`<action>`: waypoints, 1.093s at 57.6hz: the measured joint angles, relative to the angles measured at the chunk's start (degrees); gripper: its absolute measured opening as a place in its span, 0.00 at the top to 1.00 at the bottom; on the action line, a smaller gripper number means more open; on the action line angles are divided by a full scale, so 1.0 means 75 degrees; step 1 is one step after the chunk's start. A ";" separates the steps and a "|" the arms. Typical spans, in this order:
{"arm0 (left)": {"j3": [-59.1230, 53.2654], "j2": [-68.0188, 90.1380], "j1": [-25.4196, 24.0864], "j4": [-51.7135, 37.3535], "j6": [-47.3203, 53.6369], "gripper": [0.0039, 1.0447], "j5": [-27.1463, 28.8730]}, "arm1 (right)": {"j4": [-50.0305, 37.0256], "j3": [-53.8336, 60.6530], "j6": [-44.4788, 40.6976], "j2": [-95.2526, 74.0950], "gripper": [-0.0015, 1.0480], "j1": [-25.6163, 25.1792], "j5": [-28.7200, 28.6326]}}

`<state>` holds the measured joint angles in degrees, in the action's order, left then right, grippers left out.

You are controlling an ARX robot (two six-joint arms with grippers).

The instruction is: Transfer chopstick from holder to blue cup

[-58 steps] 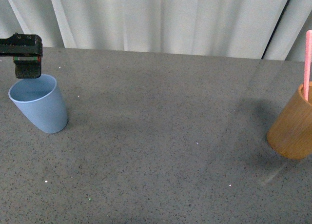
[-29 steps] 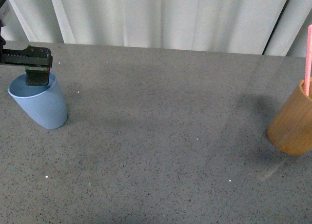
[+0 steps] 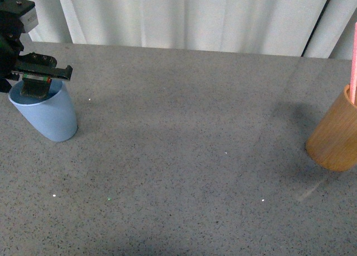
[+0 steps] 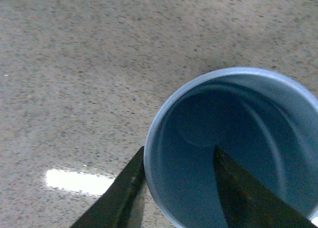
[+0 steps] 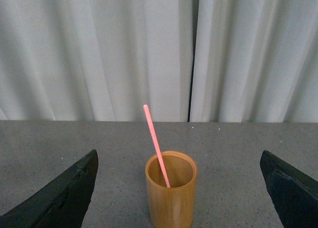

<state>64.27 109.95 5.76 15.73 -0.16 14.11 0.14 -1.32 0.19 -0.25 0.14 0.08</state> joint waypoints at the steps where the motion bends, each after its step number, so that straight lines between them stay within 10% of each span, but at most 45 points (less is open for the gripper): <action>1: -0.0006 -0.0003 0.0009 0.0000 -0.0003 0.63 -0.0058 | 0.0000 0.0000 0.0000 0.0000 0.10 0.0000 0.0000; 16: -0.0321 0.0009 0.0160 -0.0003 -0.0615 0.97 -0.0554 | 0.0000 0.0000 0.0000 0.0000 0.10 0.0000 0.0000; 35: -0.0026 -0.0026 0.0525 0.0391 -0.0819 0.97 -0.0825 | 0.0000 0.0000 0.0000 0.0000 0.10 0.0000 0.0003; 63: 0.0755 -0.0326 0.3378 0.0679 -0.1413 0.97 -0.0676 | 0.0000 0.0000 0.0000 0.0000 0.10 0.0000 0.0003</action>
<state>69.93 107.50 31.09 20.82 -10.76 9.04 0.14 -1.32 0.19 -0.25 0.14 0.10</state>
